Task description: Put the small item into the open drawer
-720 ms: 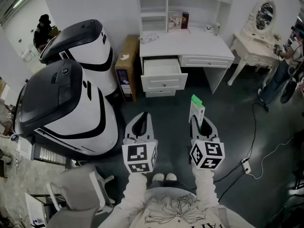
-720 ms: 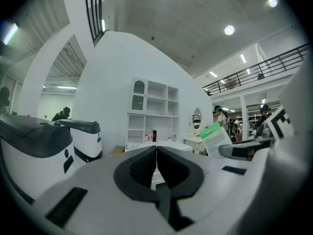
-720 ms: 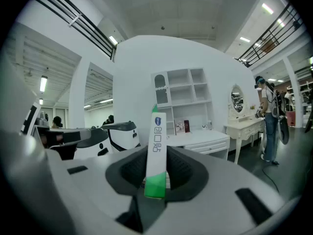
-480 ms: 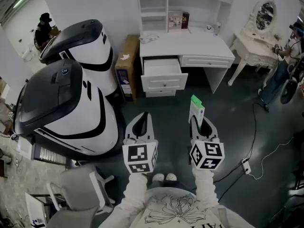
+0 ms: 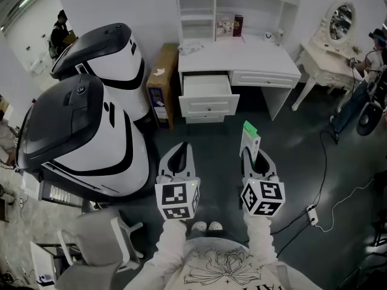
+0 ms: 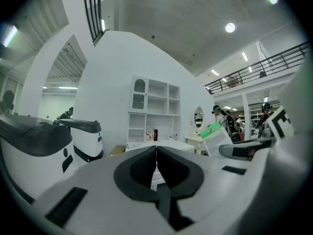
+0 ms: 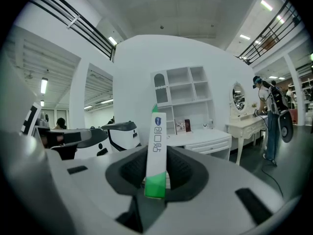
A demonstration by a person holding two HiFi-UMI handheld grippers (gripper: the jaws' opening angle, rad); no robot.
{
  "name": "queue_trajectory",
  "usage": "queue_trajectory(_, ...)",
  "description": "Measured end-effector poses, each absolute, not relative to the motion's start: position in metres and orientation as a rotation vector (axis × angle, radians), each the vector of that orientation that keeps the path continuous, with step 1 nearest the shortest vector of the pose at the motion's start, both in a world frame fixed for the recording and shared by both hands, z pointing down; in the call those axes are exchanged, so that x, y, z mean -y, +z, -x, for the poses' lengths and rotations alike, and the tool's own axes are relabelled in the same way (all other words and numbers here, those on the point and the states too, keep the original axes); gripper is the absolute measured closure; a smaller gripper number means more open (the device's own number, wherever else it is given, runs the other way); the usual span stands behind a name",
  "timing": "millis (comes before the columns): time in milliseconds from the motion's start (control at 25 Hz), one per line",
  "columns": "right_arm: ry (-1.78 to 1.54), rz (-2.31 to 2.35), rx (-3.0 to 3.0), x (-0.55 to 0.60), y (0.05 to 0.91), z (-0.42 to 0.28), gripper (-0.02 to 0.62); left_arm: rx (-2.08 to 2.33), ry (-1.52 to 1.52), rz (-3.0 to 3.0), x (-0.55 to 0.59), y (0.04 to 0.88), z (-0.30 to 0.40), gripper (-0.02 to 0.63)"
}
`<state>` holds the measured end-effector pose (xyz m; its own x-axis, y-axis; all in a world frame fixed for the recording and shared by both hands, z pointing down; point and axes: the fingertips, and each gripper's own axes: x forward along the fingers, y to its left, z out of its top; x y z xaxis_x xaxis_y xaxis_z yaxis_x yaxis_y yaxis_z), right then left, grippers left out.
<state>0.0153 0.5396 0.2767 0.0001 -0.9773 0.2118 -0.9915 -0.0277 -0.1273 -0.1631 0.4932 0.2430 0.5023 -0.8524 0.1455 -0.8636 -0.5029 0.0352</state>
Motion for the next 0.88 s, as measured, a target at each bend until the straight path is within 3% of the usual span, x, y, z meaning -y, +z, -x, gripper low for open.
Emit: queue_trajectory(880,0.461,-2.067,2.188,-0.467,0.312,-0.045,0.505,1.542,0.222,-2.564,-0.43,0.275,0.12,0.6)
